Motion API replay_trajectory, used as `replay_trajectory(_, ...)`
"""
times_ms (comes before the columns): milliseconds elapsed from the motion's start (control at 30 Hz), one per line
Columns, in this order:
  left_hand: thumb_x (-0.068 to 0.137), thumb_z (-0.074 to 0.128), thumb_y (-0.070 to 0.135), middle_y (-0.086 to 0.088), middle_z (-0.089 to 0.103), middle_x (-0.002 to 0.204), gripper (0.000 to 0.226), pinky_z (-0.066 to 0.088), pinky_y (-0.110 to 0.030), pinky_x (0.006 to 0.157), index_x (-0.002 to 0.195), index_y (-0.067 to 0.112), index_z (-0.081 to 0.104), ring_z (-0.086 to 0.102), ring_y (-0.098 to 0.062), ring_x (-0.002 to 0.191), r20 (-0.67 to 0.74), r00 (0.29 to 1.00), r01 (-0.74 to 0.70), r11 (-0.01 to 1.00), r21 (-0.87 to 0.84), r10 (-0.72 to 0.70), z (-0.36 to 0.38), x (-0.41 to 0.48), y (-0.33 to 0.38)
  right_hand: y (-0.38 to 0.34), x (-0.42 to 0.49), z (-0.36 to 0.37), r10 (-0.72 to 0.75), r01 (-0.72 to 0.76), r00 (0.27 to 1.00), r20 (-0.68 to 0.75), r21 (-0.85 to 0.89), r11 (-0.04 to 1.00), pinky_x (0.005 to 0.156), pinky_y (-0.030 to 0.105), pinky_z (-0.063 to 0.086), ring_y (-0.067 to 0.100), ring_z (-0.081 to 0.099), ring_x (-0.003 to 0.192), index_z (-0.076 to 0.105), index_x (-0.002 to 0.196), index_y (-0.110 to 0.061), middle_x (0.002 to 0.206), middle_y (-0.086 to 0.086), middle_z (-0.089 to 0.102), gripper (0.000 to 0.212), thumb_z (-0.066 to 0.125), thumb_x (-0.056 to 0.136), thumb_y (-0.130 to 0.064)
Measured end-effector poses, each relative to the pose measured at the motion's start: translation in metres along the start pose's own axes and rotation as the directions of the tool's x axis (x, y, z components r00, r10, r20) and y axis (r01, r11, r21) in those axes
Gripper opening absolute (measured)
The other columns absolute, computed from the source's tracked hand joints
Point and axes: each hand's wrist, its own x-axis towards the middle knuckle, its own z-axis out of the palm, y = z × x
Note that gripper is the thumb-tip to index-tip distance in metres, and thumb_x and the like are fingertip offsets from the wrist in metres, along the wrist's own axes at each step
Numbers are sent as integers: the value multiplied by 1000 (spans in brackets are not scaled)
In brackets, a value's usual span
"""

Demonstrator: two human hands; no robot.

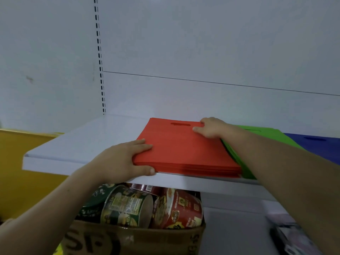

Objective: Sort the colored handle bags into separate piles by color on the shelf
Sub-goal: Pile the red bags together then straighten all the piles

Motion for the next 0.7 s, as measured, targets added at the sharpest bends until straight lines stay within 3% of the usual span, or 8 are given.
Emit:
replay_trajectory(267, 34, 14, 105, 26, 16, 151, 119, 25, -30, 112, 139, 53, 27, 28, -5, 138, -53, 999, 3, 1000, 27, -1, 3, 4, -4, 13, 36, 6, 29, -24, 993, 118, -47, 999, 115, 43, 23, 28, 27, 142, 22, 150, -17, 156, 9, 24, 85, 26, 88, -74)
replay_trajectory(400, 34, 16, 105, 24, 18, 152, 118, 24, -30, 113, 139, 52, 29, 29, -5, 137, -65, 998, 16, 1000, 22, -14, 2, 5, -5, 12, 50, 8, 3, 15, 979, 206, -84, 996, 115, 41, 22, 26, 27, 142, 26, 150, -19, 156, 7, 25, 87, 25, 86, -77)
replay_trajectory(567, 35, 22, 104, 30, 20, 144, 115, 22, -27, 112, 137, 52, 33, 28, -2, 136, -67, 998, 20, 1000, -7, -20, 3, 6, -6, 5, 56, 11, -14, 61, 985, 174, -267, 962, 111, 46, 24, 29, 29, 140, 28, 149, -26, 154, 9, 27, 86, 15, 83, -81)
replay_trajectory(700, 35, 21, 104, 24, 26, 149, 115, 22, -26, 110, 136, 51, 36, 31, -3, 135, -74, 997, 29, 1000, -4, -29, 4, 7, -6, 1, 51, 11, -30, 85, 987, 160, -353, 932, 110, 46, 24, 28, 30, 140, 27, 149, -26, 154, 9, 28, 85, 12, 85, -79)
